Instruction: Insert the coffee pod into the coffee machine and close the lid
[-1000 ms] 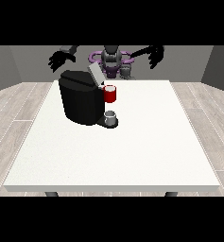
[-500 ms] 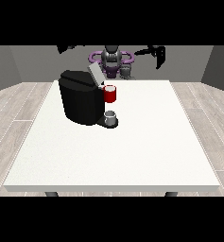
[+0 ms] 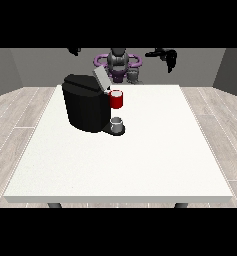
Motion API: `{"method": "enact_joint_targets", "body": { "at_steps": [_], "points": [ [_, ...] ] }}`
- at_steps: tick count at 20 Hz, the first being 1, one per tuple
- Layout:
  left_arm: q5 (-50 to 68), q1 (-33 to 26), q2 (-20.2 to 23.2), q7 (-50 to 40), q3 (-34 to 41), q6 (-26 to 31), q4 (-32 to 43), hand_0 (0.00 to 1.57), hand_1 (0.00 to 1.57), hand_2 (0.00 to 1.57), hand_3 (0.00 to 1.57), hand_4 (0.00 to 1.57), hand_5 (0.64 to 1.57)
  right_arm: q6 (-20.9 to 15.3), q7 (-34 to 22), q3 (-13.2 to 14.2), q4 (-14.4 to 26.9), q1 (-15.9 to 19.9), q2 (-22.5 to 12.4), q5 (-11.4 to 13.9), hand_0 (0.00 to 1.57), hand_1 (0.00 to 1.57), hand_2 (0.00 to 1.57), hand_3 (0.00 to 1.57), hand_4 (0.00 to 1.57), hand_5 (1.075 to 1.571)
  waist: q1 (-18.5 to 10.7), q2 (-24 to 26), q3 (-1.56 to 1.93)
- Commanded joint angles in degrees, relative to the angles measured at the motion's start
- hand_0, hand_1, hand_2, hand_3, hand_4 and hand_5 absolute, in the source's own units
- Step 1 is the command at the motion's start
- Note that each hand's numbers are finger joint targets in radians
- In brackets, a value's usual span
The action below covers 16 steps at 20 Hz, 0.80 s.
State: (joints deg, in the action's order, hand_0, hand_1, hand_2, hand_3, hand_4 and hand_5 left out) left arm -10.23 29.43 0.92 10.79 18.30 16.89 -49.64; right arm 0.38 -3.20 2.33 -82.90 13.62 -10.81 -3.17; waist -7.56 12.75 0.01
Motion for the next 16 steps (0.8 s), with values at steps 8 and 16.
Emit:
{"method": "enact_joint_targets", "body": {
  "at_steps": [8,16],
  "points": [
    [5.8,-9.7,-0.9,-2.6,-4.3,0.3,-14.9,0.00,0.00,0.00,0.00,0.00,1.571,1.4,3.1,1.3,5.5,6.0,1.4,-0.2,0.00,0.00,0.00,0.00,0.00,1.571,-2.3,-6.8,0.00],
    [8.2,-14.2,-0.5,-6.5,-8.4,-1.7,-24.6,0.00,0.00,0.00,0.00,0.00,1.571,2.7,3.2,2.7,12.2,11.7,1.0,-0.2,0.00,0.00,0.00,0.00,0.00,1.571,-0.6,-10.3,-0.01]
  ]
}}
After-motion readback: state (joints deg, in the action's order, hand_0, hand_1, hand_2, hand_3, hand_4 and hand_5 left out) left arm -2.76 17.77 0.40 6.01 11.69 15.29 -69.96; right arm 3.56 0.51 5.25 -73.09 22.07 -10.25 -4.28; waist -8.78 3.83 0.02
